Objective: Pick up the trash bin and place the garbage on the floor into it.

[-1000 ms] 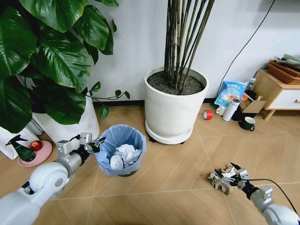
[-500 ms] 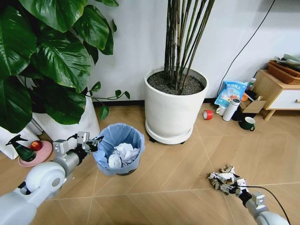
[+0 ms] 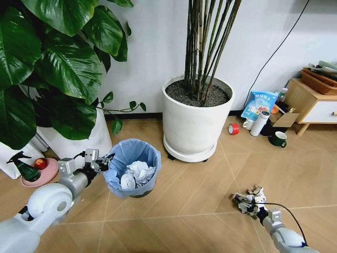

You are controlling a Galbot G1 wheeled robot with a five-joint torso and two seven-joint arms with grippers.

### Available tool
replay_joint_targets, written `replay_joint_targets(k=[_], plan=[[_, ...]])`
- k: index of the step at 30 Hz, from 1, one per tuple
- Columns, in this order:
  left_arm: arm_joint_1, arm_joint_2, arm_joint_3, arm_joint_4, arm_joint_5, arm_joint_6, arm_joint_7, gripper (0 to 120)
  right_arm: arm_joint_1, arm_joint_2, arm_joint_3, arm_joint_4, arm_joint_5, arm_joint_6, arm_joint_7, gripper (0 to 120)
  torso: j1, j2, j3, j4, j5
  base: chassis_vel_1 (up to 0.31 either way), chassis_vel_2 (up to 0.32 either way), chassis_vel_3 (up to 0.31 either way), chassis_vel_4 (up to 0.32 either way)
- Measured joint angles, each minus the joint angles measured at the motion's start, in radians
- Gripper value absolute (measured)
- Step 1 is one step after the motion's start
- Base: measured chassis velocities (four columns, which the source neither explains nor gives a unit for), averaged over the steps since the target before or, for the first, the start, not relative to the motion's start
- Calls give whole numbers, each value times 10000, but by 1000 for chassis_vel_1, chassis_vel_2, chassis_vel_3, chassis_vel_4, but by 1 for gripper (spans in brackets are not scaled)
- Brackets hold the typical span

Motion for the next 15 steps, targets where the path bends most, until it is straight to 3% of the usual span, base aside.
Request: replay_joint_targets(k=[9,15], plan=[[51,3,-101,-6,-51,14,-29,0,243,110,-277,-386,11,-222,65,97,0,0,0,0,1,0,0,0,0],[50,3,-116,-8,-83,20,-41,0,262,101,-320,-468,129,-284,61,76,0,0,0,0,1,0,0,0,0]])
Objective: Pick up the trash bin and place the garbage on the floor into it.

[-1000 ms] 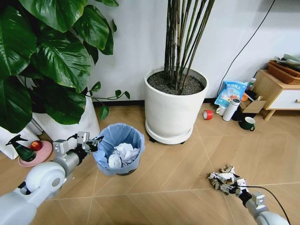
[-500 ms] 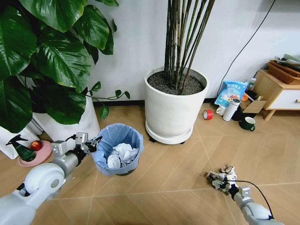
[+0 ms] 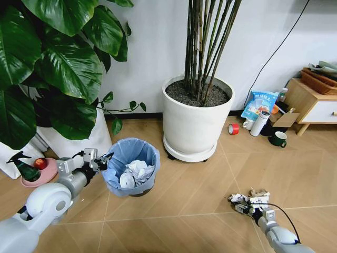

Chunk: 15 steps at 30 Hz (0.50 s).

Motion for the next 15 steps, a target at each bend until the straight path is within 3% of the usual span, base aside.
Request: replay_joint_targets(k=[4,7,8,15], plan=[[-17,13,-19,1,-14,2,0,0,-173,-132,11,275,202,-5,-48,58,0,0,0,-1,0,0,0,0,0],[-15,13,-18,1,-16,3,-1,0,-279,-186,24,431,268,-7,-78,52,0,0,0,-1,1,0,0,0,0],[-6,14,-17,-2,-16,3,-1,0,-354,-228,34,543,331,-10,-95,43,0,0,0,0,1,0,0,0,0],[66,22,-23,-98,-24,4,-8,0,-589,-364,84,857,490,-40,-175,22,0,0,-1,0,1,0,0,0,0]])
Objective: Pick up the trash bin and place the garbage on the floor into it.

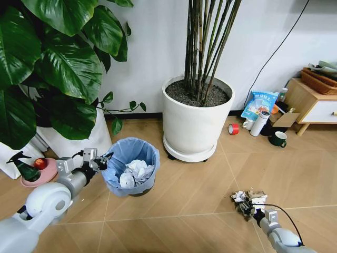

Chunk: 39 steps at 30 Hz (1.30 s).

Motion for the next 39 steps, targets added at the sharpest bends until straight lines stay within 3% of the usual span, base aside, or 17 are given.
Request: replay_joint_targets(k=[1,6,18,26,30,39], plan=[[52,0,-34,-43,-17,3,-10,0,-81,-35,24,105,33,-1,-14,14,0,0,0,0,0,0,0,0,0],[110,8,-64,-75,-20,3,-21,0,-289,-136,117,442,93,-1,-40,0,0,0,0,0,0,0,0,0,0],[134,-3,-30,-148,21,4,-56,0,-965,-553,234,2052,389,135,-194,0,0,0,0,0,-2,0,0,0,0],[329,1,-18,-277,79,13,-115,0,-977,-895,77,3382,939,779,-1180,0,0,0,0,0,0,0,0,0,0],[174,112,246,-287,76,33,-116,0,-891,-1369,-324,5188,2146,895,-1724,0,0,0,0,2,-1,0,0,0,0],[-293,140,923,-132,68,51,-63,0,143,-2381,-1168,7563,3687,1101,-2226,0,0,0,1,1,-2,0,0,0,0]])
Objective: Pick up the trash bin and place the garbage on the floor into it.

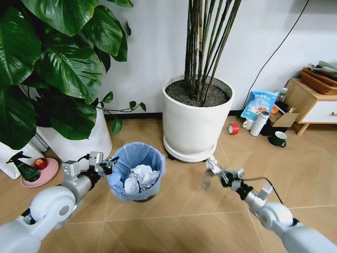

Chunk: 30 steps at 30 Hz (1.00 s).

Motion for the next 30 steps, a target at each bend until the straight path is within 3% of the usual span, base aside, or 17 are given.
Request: replay_joint_targets(k=[11,16,24,30], plan=[[-1000,-15,1405,381,66,-4,85,0,1822,-556,-1206,1221,1215,32,-594,0,0,0,0,-1,2,0,0,0,0],[-1589,-110,2164,656,113,-30,105,0,2929,-572,-2287,1394,1828,113,-1060,0,0,0,0,-1,1,0,0,0,0],[-2564,-317,3005,984,25,-39,90,0,5096,-236,-4437,1123,2369,113,-1361,0,0,0,0,0,1,0,0,0,0],[-2896,-368,3162,1081,-64,-37,70,0,5616,261,-5484,464,2225,131,-1368,0,1,0,0,0,1,0,0,0,0]])
